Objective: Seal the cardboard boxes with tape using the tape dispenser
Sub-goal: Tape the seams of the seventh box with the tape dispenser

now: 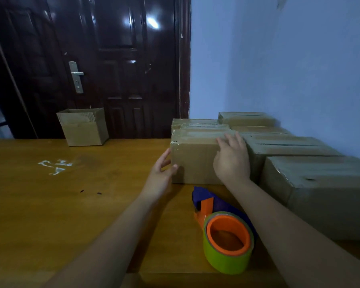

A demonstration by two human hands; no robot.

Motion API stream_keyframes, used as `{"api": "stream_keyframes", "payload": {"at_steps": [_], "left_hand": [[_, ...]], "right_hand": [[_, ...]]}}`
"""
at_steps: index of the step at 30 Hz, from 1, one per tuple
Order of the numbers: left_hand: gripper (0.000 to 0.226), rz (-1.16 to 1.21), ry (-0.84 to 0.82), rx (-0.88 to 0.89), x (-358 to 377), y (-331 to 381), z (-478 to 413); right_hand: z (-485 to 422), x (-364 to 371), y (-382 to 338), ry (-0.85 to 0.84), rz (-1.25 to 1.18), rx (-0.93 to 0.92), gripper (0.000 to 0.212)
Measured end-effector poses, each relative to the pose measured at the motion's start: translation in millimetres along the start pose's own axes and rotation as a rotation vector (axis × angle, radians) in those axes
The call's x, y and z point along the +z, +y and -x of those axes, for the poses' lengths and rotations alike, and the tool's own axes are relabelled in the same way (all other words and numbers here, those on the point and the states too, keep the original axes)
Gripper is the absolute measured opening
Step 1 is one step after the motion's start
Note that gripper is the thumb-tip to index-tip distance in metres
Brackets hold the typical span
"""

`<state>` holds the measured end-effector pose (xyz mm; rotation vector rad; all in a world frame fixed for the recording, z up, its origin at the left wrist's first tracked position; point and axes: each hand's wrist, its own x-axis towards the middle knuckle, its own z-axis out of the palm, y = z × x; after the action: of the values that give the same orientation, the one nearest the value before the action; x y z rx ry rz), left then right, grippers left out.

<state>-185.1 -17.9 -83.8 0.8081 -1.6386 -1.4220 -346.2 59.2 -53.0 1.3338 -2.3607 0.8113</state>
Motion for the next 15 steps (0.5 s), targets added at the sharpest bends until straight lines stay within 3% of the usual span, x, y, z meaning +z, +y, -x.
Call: {"api": "stream_keyframes", "payload": {"at_steps": [10, 15], "left_hand": [[0.070, 0.052, -0.131, -0.052, 2, 3, -1], [0.066, -0.253, -0.054, -0.031, -5, 3, 6]], "right_hand": [[-4, -12, 4, -0.225, 0.098, -0.076, 0.071], [5, -16, -7, -0.096, 0.111, -0.150, 0.062]]}}
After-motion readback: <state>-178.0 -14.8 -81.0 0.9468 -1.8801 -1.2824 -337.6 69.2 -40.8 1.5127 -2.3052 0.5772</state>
